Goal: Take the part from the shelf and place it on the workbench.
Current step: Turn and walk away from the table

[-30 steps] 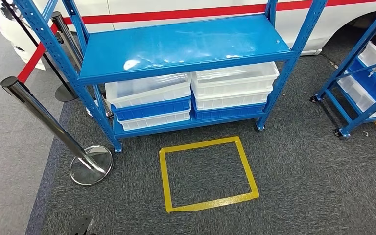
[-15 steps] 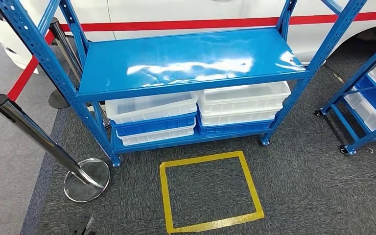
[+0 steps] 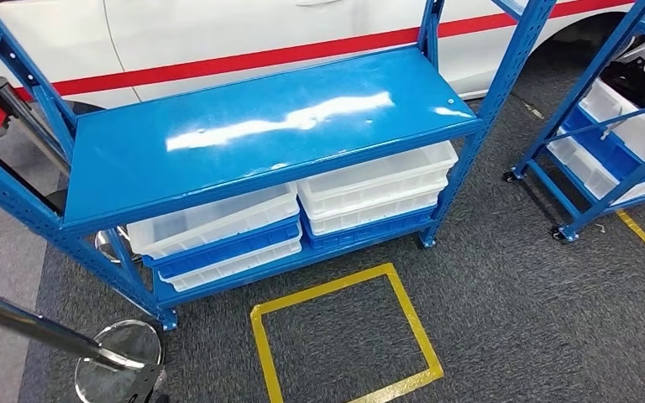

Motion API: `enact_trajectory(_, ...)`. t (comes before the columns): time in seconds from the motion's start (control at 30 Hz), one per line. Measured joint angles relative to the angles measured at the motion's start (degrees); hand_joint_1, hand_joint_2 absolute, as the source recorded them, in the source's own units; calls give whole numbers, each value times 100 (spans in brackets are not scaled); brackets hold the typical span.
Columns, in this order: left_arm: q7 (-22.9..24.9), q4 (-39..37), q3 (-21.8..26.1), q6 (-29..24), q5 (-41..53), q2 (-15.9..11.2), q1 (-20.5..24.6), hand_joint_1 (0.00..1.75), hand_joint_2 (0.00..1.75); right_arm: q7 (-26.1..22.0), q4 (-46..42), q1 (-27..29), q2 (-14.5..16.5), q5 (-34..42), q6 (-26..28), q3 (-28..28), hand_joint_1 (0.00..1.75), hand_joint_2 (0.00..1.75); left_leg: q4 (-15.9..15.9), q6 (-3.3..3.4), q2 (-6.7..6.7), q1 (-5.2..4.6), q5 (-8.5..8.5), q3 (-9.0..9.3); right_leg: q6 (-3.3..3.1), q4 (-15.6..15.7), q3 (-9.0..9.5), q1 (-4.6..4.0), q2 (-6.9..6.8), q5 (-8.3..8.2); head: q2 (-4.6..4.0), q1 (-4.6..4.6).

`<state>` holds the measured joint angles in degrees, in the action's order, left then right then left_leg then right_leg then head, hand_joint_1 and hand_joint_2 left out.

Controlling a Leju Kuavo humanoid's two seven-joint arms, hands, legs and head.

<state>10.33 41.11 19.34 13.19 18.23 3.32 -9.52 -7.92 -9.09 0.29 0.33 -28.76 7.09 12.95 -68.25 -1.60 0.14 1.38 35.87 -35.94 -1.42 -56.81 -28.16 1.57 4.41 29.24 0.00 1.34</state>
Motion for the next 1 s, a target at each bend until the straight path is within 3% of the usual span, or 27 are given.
enact_trajectory(0.07,19,-1,-22,-21,-87,-19,-45,0,0,-4,7,13,0,0,-9,-2,0,0,628,-28,-220,49,-660,47,71,-43,122,32,142,136,-1,-1)
enact_trajectory(0.1,29,-3,-39,-28,-134,-37,-69,0,0,-8,10,5,1,0,-10,-3,0,0,811,-16,-331,57,-921,51,120,-76,143,39,209,201,-1,-1)
enact_trajectory(0.13,39,-6,-61,-34,-174,-55,-94,0,0,-11,15,4,1,0,-11,-5,0,0,885,12,-406,51,-1077,36,169,-102,139,52,272,254,-1,-1)
enact_trajectory(0.2,50,4,-113,-47,-239,-89,-85,0,0,-17,17,3,2,0,-11,-7,0,0,870,107,-355,15,-1110,28,271,-102,135,82,374,318,0,2)
enact_trajectory(0.23,51,15,-140,-51,-258,-96,-67,0,0,-19,17,14,1,0,-11,-7,0,0,894,154,-302,9,-1112,46,302,-114,134,96,308,346,0,1)
enact_trajectory(0.27,48,25,-164,-54,-271,-104,-49,0,0,-21,17,13,0,0,-10,-7,0,0,936,201,-243,9,-1109,75,322,-210,90,92,158,407,0,-4)
enact_trajectory(0.33,46,35,-202,-54,-305,-120,-35,0,0,-33,14,-25,-1,5,-13,-7,0,0,997,289,-118,-7,-1084,140,329,-773,-219,60,-228,659,0,-15)
enact_trajectory(0.37,53,34,-221,-46,-334,-131,-40,0,0,-41,10,-46,-1,9,-24,-6,0,0,1005,326,-57,-27,-1061,159,327,-1162,-463,44,-339,802,0,-19)
enact_trajectory(0.4,63,33,-243,-34,-365,-143,-40,0,0,-48,7,-60,0,13,-49,-5,0,0,1003,352,-5,-50,-1040,173,323,-1495,-688,34,-381,887,0,-19)
enact_trajectory(0.43,76,32,-273,-11,-400,-152,-35,0,0,-46,3,-63,0,16,-89,-6,0,0,1001,369,33,-72,-1021,187,315,-1671,-836,26,-398,871,0,-19)
enact_trajectory(0.47,91,31,-314,21,-439,-162,-30,0,0,-32,3,-59,-2,22,-143,-7,0,0,1000,380,54,-92,-1003,207,297,-1644,-877,15,-405,746,0,-19)
enact_trajectory(0.57,155,32,-486,76,-602,-189,-30,0,131,62,5,-42,-22,51,-323,-16,0,0,993,375,65,-137,-956,280,159,-714,-538,-67,-452,101,0,-20)
enact_trajectory(0.6,170,32,-544,76,-687,-216,-30,0,131,104,5,-48,-32,64,-394,-20,0,0,987,358,66,-149,-947,289,120,-441,-433,-96,-479,-20,0,-19)
enact_trajectory(0.7,137,4,-699,93,-951,-366,-13,0,0,265,5,-74,-41,114,-598,-34,0,0,965,362,77,-174,-920,276,157,-203,-369,-110,-496,-86,0,-16)
enact_trajectory(0.77,80,-51,-789,106,-1059,-452,21,0,0,371,5,-72,-37,137,-693,-55,0,0,977,371,81,-170,-931,282,165,-196,-369,-116,-488,-91,0,-16)
enact_trajectory(1.0,-55,-310,-1143,53,-1234,-656,172,0,0,328,4,-79,-36,147,-876,-131,0,0,1036,301,80,-164,-975,306,120,-199,-378,-122,-483,-103,0,-16)
